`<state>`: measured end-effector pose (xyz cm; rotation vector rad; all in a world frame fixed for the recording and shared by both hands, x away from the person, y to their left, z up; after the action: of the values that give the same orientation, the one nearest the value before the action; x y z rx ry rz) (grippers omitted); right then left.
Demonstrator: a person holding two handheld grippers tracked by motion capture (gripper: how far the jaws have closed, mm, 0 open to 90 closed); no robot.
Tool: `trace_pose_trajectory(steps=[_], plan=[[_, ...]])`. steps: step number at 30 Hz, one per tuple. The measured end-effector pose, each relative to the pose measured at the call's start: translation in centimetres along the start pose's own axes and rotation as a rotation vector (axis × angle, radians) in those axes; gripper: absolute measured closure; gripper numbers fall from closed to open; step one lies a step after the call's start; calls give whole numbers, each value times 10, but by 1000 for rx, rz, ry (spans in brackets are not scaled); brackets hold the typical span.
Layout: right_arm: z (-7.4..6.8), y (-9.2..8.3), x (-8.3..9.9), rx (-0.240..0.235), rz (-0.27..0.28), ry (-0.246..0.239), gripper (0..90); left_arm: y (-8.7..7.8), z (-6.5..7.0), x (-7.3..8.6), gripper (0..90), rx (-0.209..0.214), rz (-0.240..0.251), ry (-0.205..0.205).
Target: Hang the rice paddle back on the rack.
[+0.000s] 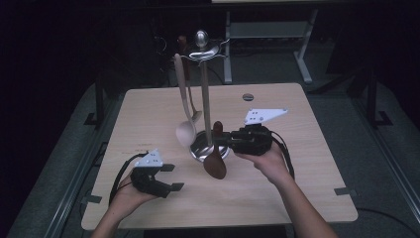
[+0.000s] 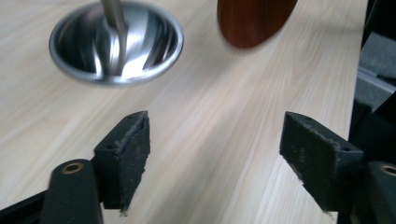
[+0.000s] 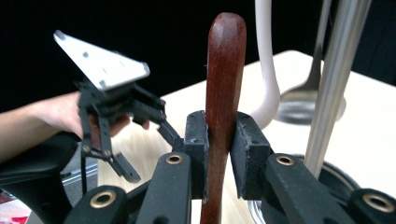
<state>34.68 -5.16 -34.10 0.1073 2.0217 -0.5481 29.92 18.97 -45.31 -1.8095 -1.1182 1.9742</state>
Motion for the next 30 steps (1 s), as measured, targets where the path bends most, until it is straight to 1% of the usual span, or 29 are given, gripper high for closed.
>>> trace_pose_trajectory(steps=[3,4,6,7,11,15,17,18,19,21,22,24,27,29,30], plan=[[-3,-2,-12,-11,0,-17,775,-2,-1,12,187,-12,-38,3],[-5,-2,-16,-18,-1,-25,775,-1,-2,15,182,-15,-35,-3],[-9,-2,-24,-28,-10,-32,775,-2,-3,20,169,-11,-54,-9],[-11,-2,-28,-35,-12,-43,775,-2,-4,21,164,-16,-52,-14],[-19,0,-44,-64,-21,-64,775,1,-6,23,143,-22,-61,-21],[-25,1,-61,-88,-27,-102,775,3,-6,25,136,-22,-69,-28],[-28,0,-69,-97,-26,-110,775,4,-6,25,135,-24,-66,-30],[-29,-1,-73,-100,-26,-113,775,4,-5,25,135,-17,-69,-33],[-30,-1,-77,-105,-28,-111,775,5,-5,25,135,-19,-67,-29],[-31,-3,-84,-111,-22,-126,775,6,-5,25,135,-11,-80,-18],[-33,-4,-88,-117,-21,-128,775,7,-3,25,135,-9,-74,-27],[-36,-5,-95,-128,-15,-134,775,7,-3,26,135,0,-85,-23],[-40,-8,-106,-139,-10,-140,775,8,-3,25,135,0,-76,-26],[-40,-9,-112,-144,-16,-138,775,8,-5,24,135,0,-73,-24],[-39,-9,-115,-149,-17,-137,775,8,-4,24,135,6,-70,-36]])
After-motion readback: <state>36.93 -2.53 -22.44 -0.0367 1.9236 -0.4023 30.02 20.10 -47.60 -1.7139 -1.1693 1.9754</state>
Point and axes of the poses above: each handheld gripper's, and its own axes: y roughly forward along the jaws, x roughly out of its underside, z roughly to its right, the point moved 6 cm from there along y, roughly forward along the jaws, and after that the axes turned 13 degrees about y, right-handed, at the moved point
